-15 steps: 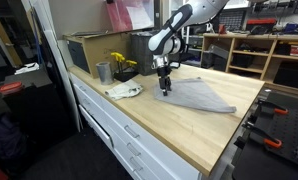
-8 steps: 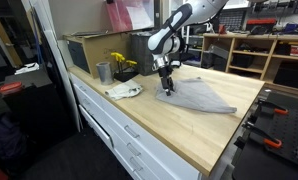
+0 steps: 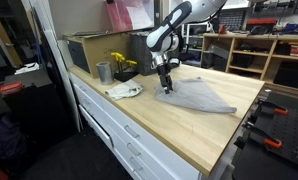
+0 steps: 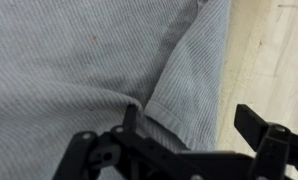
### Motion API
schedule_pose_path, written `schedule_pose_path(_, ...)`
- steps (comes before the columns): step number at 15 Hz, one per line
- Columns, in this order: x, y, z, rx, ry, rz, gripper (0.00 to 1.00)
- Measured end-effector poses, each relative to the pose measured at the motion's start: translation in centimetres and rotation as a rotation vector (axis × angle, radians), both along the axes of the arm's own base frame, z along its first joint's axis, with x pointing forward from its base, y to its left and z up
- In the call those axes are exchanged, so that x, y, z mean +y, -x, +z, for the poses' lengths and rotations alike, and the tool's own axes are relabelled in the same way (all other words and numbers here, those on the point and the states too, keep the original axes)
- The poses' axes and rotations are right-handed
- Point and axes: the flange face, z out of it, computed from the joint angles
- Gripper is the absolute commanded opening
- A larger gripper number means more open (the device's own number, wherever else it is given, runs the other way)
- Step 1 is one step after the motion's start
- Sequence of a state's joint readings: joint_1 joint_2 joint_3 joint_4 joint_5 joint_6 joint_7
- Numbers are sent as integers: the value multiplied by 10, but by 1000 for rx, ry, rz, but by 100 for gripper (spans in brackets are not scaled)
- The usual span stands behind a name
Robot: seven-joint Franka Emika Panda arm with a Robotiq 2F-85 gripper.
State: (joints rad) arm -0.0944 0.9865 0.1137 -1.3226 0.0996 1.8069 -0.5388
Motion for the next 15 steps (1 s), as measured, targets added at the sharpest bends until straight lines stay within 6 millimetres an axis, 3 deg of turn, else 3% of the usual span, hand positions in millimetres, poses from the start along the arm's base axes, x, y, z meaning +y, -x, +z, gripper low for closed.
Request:
schedule_pose_path(10,21,7,8,79,-50,42,100)
schedule_pose_path(11,23,7,8,80,-52,45,95)
schedule_pose_path(12,25,7,8,79,-54,47,74)
schedule_pose_path(15,27,5,8,58,-51,48,61)
